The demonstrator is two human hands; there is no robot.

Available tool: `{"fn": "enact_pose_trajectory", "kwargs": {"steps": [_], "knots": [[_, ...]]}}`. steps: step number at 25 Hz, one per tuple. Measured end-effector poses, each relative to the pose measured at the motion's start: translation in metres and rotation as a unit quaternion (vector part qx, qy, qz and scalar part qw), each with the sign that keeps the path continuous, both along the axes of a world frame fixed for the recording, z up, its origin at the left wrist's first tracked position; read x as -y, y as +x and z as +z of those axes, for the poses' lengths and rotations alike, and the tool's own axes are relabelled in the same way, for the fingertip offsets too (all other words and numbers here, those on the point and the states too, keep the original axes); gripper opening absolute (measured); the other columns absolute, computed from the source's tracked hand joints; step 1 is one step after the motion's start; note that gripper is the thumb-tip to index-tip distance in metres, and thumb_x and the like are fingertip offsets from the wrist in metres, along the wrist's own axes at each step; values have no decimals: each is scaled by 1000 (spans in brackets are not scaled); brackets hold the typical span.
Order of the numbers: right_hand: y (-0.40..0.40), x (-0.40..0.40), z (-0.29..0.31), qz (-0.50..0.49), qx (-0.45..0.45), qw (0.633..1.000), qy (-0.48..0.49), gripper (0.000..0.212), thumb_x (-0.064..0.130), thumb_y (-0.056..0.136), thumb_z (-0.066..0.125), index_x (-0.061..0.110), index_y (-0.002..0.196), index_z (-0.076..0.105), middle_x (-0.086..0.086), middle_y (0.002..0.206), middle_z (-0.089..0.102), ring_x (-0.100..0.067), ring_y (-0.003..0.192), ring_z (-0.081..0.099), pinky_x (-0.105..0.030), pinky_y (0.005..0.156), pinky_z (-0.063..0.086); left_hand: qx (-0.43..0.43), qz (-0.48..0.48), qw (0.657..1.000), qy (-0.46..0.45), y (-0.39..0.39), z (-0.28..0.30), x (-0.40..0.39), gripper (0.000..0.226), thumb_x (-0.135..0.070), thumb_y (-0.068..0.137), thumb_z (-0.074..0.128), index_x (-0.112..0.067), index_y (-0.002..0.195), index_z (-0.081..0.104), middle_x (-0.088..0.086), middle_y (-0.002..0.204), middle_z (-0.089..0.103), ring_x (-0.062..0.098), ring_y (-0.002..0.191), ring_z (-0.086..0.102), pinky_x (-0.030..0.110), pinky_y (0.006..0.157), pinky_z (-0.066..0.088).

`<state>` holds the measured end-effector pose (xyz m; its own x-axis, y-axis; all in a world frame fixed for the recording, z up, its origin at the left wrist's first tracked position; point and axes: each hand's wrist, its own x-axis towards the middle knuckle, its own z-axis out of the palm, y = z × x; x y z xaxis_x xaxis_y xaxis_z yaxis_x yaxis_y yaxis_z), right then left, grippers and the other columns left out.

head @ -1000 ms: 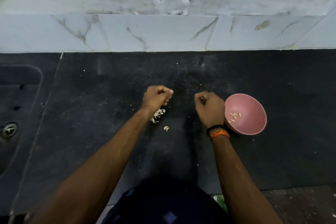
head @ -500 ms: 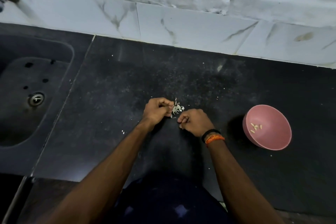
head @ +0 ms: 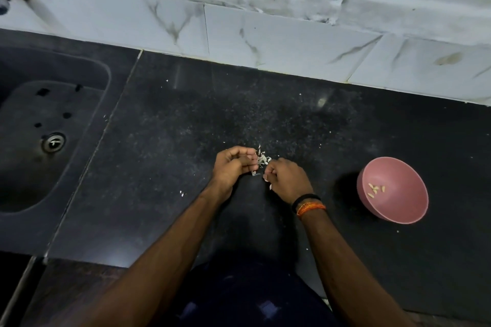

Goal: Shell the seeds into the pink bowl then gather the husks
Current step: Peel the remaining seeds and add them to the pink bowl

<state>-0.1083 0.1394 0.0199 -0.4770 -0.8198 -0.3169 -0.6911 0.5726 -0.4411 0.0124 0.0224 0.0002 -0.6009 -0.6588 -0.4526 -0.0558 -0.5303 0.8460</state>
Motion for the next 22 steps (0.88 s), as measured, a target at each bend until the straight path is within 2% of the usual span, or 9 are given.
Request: {"fn": "enact_pose_trajectory", "kwargs": {"steps": [4, 6, 8, 11, 15, 17, 19, 22], "knots": [[-6, -3, 1, -67, 57, 996, -31, 23, 4, 91, 55, 22, 85, 69, 2, 91, 72, -19, 89, 65, -32, 81, 51, -8, 5, 1000, 5, 2, -2, 3, 19, 13, 92, 55, 7, 105, 68, 24, 97, 71, 26, 83, 71, 34, 81, 62], [-9, -5, 3, -62, 73, 995, -38, 27, 1, 87, 57, 20, 93, 75, 3, 93, 74, -16, 90, 67, -31, 85, 53, -16, 8, 1000, 5, 4, -6, 3, 18, 12, 92, 56, 7, 105, 68, 23, 96, 71, 25, 83, 71, 34, 81, 62], [-10, -5, 2, -34, 68, 997, -28, 21, 7, 85, 67, 22, 95, 76, 6, 93, 71, -13, 88, 67, -30, 85, 54, -25, 9, 1000, 4, 5, -9, 3, 17, 11, 92, 57, 7, 104, 69, 23, 95, 71, 25, 83, 71, 32, 80, 61], [-8, -4, -2, -12, 60, 998, -16, 10, 16, 83, 77, 24, 87, 74, 8, 91, 60, -11, 83, 61, -29, 78, 50, -42, 4, 999, -3, 6, -14, 2, 16, 9, 92, 59, 7, 104, 69, 22, 95, 72, 26, 85, 70, 32, 79, 61], [-7, -2, -8, 4, 29, 999, -15, 7, 16, 89, 70, 22, 88, 69, 9, 94, 54, -7, 84, 55, -26, 78, 45, -60, -4, 998, -7, 10, -18, 3, 18, 8, 93, 59, 10, 109, 67, 23, 98, 71, 27, 87, 71, 34, 81, 60], [-6, -1, -12, -54, 60, 995, -59, 8, 16, 92, 69, 23, 90, 69, 11, 94, 60, -6, 86, 58, -25, 79, 48, -69, -7, 998, -6, 11, -18, 2, 18, 8, 91, 61, 8, 108, 68, 22, 97, 72, 27, 88, 70, 34, 82, 61], [-4, 2, -16, -171, 183, 959, -136, 8, 16, 95, 68, 22, 91, 72, 8, 90, 69, -7, 82, 64, -23, 74, 52, -75, -17, 997, -21, 11, -18, 1, 20, 9, 87, 67, 7, 107, 69, 19, 95, 72, 25, 89, 69, 33, 81, 60], [7, 10, -16, -276, 373, 860, -212, 14, 4, 97, 64, 14, 92, 72, -2, 80, 71, -10, 71, 64, -22, 61, 53, -67, -44, 994, -71, 10, -18, -1, 28, 9, 80, 74, 5, 108, 71, 14, 95, 75, 21, 89, 70, 31, 82, 59]]}}
